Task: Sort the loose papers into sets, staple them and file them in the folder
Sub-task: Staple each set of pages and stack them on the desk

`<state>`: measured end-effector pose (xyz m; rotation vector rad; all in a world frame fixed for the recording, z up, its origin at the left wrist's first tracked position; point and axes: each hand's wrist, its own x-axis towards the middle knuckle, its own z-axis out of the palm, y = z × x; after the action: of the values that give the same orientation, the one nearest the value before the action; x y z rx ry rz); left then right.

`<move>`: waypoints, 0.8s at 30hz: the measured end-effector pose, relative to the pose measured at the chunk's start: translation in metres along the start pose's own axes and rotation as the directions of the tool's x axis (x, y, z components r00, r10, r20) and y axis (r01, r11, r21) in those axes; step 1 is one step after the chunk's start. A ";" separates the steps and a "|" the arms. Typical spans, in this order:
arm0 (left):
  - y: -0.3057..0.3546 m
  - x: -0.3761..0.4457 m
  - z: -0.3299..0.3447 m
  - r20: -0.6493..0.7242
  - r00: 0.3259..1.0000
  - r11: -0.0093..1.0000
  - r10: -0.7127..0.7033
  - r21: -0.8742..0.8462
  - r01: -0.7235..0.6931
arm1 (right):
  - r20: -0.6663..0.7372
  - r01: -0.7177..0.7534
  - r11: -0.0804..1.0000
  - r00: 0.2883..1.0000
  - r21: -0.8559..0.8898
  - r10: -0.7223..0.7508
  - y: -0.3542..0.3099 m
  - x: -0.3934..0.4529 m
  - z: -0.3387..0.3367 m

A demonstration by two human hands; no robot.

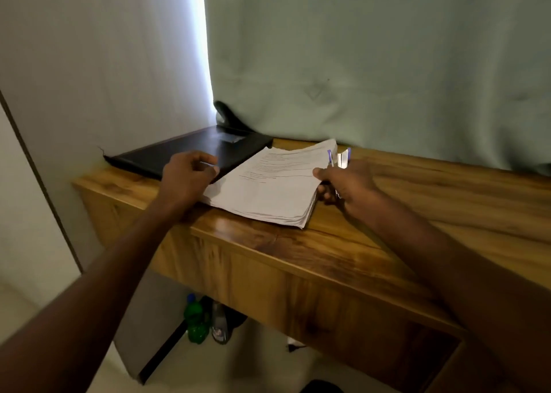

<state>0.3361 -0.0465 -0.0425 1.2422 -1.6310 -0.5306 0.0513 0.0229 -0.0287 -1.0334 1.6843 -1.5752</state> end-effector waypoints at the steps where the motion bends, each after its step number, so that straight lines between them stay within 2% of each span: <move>1: -0.003 -0.005 0.001 -0.008 0.999 0.999 0.038 0.029 -0.037 | -0.015 0.023 0.999 1.000 -0.031 -0.023 0.002 -0.002 0.001; 4: -0.009 -0.019 -0.006 0.072 0.987 0.985 0.147 0.085 -0.153 | -0.064 0.125 0.971 0.988 -0.204 -0.141 0.007 -0.009 -0.002; 7: -0.018 -0.025 -0.020 0.292 0.949 0.982 0.123 0.104 -0.159 | -0.113 0.174 0.881 0.963 -0.439 -0.246 0.007 -0.011 -0.009; 9: -0.022 -0.026 -0.026 0.381 0.915 0.970 0.131 0.140 -0.198 | -0.102 0.155 0.821 0.963 -0.549 -0.250 0.007 -0.012 -0.010; 11: -0.021 -0.027 -0.026 0.340 0.919 0.953 0.202 0.149 -0.265 | -0.079 0.148 0.792 0.968 -0.592 -0.240 0.006 -0.013 -0.008; 13: -0.018 -0.029 -0.023 0.272 0.934 0.950 0.232 0.141 -0.277 | -0.064 0.155 0.807 0.971 -0.570 -0.231 0.006 -0.015 -0.008; 19: -0.008 -0.032 -0.014 0.150 0.970 0.943 0.192 0.245 -0.224 | -0.072 0.145 0.861 0.976 -0.487 -0.204 0.009 -0.013 -0.010; 22: 0.002 -0.036 -0.019 0.179 0.965 0.904 0.192 0.350 -0.245 | -0.128 0.160 0.843 0.957 -0.514 -0.260 0.008 -0.012 -0.014; 24: 0.015 -0.039 -0.020 0.205 0.945 0.864 0.253 0.391 -0.316 | -0.148 0.184 0.793 0.934 -0.581 -0.324 0.009 -0.012 -0.018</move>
<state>0.3468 -0.0017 -0.0385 1.2513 -2.0897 -0.0816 0.0411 0.0425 -0.0365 -1.4598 2.3479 -1.4348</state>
